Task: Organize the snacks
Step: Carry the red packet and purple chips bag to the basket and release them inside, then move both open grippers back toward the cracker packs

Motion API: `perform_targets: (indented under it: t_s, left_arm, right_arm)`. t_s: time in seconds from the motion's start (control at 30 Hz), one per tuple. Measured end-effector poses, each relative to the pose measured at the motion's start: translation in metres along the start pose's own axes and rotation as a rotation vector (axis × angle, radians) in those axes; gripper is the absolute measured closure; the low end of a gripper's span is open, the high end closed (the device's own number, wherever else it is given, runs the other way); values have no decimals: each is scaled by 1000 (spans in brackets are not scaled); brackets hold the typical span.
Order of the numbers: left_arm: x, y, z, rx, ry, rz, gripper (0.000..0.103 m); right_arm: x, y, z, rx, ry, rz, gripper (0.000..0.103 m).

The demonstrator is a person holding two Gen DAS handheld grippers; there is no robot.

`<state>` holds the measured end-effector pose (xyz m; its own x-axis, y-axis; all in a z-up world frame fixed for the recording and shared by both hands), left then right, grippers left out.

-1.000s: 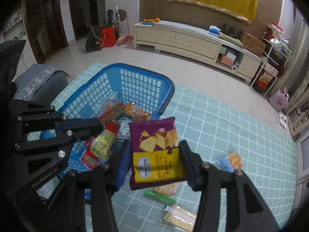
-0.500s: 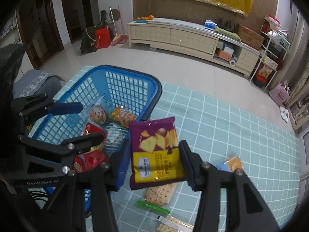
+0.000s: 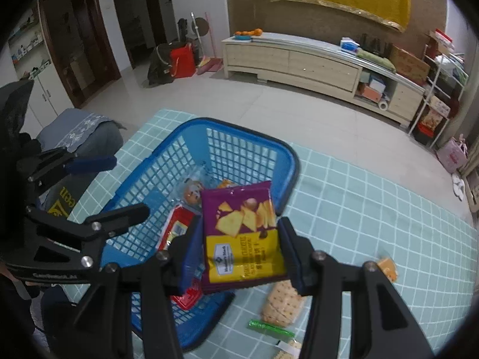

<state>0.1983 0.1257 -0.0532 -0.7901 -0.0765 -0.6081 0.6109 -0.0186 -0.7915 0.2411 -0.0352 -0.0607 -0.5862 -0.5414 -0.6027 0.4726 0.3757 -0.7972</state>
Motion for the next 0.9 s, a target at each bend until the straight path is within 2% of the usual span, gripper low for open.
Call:
perform_targets:
  t_s: [0.2, 0.53, 0.57, 0.63, 0.67, 0.7, 0.9]
  left_arm:
    - [0, 3, -15, -13, -28, -4, 26]
    - [1, 10, -18, -32, -29, -13, 26]
    - [1, 9, -18, -33, -27, -13, 26]
    - [2, 8, -18, -33, -29, -13, 26]
    - [2, 8, -18, -33, -29, -13, 26]
    - [3, 7, -16, -34, -28, -12, 26]
    - [6, -11, -1, -18, -20, 3, 26]
  right_arm:
    - [-12, 21, -4, -12, -21, -26, 48]
    - [-17, 49, -7, 22, -56, -77, 48]
    - [-17, 49, -6, 25, -51, -78, 46]
    - [-17, 49, -5, 24, -44, -77, 35]
    - [-16, 47, -5, 25, -43, -77, 26]
    - [-14, 44, -4, 31, -42, -72, 22]
    - [-4, 9, 5, 64, -30, -39, 21]
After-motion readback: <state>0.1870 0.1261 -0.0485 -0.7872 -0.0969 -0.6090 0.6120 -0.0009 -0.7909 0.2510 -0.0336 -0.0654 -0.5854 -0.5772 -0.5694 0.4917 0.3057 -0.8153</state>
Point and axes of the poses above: each gripper's, at about its wrist camera, not at the fingertips, and y roughly the way its jaws point, z to its right, x to its underside, the point moved 3 cm from there along y, roughly the way its jaws point, and after that the axes turned 5 degrees about -y, right-handed, at the moved point
